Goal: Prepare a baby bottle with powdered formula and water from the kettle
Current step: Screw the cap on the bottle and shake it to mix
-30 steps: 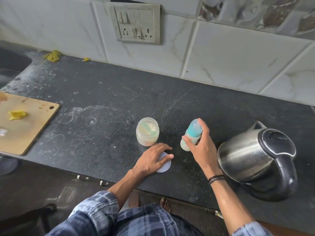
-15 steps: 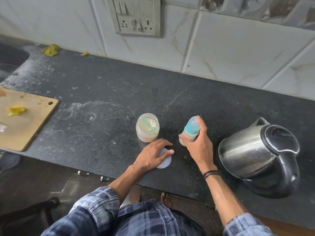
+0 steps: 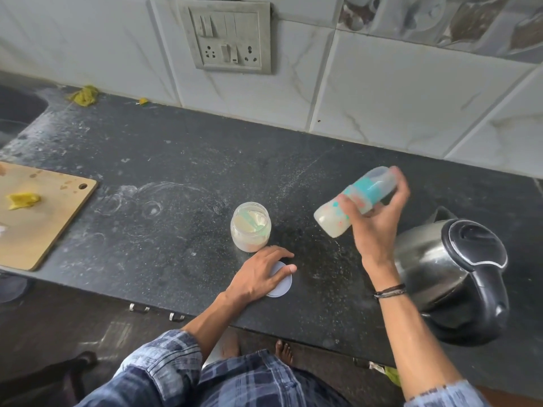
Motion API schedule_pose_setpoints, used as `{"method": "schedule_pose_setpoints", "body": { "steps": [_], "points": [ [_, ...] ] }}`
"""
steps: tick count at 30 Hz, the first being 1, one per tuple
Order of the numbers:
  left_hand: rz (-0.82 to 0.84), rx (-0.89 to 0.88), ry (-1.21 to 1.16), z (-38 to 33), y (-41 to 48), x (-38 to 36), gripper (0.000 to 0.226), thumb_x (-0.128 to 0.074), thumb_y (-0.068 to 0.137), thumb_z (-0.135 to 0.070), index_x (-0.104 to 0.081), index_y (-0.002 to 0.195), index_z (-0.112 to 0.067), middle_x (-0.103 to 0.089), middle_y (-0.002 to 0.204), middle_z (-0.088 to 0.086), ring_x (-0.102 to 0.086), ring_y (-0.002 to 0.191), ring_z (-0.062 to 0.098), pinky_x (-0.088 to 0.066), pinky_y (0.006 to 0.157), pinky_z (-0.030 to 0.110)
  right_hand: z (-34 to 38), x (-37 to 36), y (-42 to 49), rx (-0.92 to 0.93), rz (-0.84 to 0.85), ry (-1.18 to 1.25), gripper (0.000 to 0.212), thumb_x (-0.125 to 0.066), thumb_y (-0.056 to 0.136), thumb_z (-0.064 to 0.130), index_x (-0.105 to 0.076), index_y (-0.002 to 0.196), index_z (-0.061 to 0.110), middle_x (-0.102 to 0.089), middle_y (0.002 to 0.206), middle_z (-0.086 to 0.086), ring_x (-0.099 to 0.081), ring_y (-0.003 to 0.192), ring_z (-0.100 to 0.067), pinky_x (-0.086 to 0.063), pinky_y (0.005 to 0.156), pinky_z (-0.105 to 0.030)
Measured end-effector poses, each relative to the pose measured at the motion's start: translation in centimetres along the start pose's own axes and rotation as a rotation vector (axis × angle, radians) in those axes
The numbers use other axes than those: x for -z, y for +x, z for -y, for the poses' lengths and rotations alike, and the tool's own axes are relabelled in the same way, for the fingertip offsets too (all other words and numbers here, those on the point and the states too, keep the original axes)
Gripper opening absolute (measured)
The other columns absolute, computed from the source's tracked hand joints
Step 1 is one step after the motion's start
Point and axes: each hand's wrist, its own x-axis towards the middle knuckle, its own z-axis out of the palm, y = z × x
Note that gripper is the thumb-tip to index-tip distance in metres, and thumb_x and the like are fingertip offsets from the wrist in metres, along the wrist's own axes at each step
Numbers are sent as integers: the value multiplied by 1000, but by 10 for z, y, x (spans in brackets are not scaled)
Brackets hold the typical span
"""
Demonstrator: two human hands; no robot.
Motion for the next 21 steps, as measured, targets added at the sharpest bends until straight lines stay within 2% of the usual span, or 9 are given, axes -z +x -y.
{"method": "schedule_pose_setpoints", "body": {
  "steps": [3,7,9,11,14,16,18,19,21],
  "points": [
    [-3,4,7,-1,1,0,54,-41,99,-71,-62,126,-30,-61,130,-15,-51,121,-2,-34,101,12,11,-6,4,-37,-212,238,88,-86,79,27,-30,146,31,-55,137,0,-69,103,-7,-60,86,-41],
    [-11,-13,-2,1,-2,-1,49,-44,100,-67,-63,125,-30,-61,128,-15,-51,120,-2,-27,99,2,17,-11,-2,-33,-71,82,82,-84,81,17,-33,144,25,-56,133,-9,-68,95,-10,-60,84,-35],
    [-5,-13,-1,1,0,0,47,-44,100,-66,-62,125,-30,-61,128,-15,-51,120,-2,-27,99,3,25,-12,3,-38,-186,202,82,-85,79,26,-35,144,27,-54,139,-8,-70,99,-8,-61,85,-40],
    [-7,-2,6,0,0,0,47,-44,100,-67,-62,125,-31,-61,128,-15,-51,119,-2,-29,99,4,25,-15,7,-62,-272,274,81,-84,77,35,-36,142,30,-56,132,2,-71,96,-1,-62,84,-42],
    [-18,-7,-3,3,-2,0,48,-43,100,-68,-62,125,-31,-61,127,-16,-51,119,-2,-28,99,4,23,-14,0,-74,-65,86,79,-82,83,18,-34,146,20,-60,123,-2,-69,90,-5,-60,83,-34],
    [-9,-10,-8,1,-1,0,49,-43,100,-68,-62,124,-30,-61,127,-15,-52,119,-2,-28,99,4,22,-10,2,-53,-113,128,81,-82,84,17,-32,148,20,-60,126,-3,-69,95,-8,-59,83,-34],
    [-1,-5,-9,-1,1,1,49,-43,100,-67,-63,124,-29,-61,127,-14,-52,119,-2,-27,99,3,23,-9,6,-69,-239,226,81,-84,83,29,-33,146,25,-63,125,7,-71,101,-6,-62,82,-40],
    [-5,-2,-11,-1,1,1,49,-43,100,-67,-63,124,-29,-61,127,-14,-52,118,-2,-27,99,2,23,-11,7,-76,-247,214,78,-84,85,28,-33,144,26,-66,121,12,-71,100,-4,-63,80,-39],
    [-10,-1,-11,0,-1,1,50,-43,100,-67,-63,124,-28,-62,127,-14,-52,119,-1,-30,100,5,23,-11,2,-101,-121,95,72,-82,90,16,-35,144,25,-70,112,11,-72,92,-4,-61,74,-31]
  ]
}}
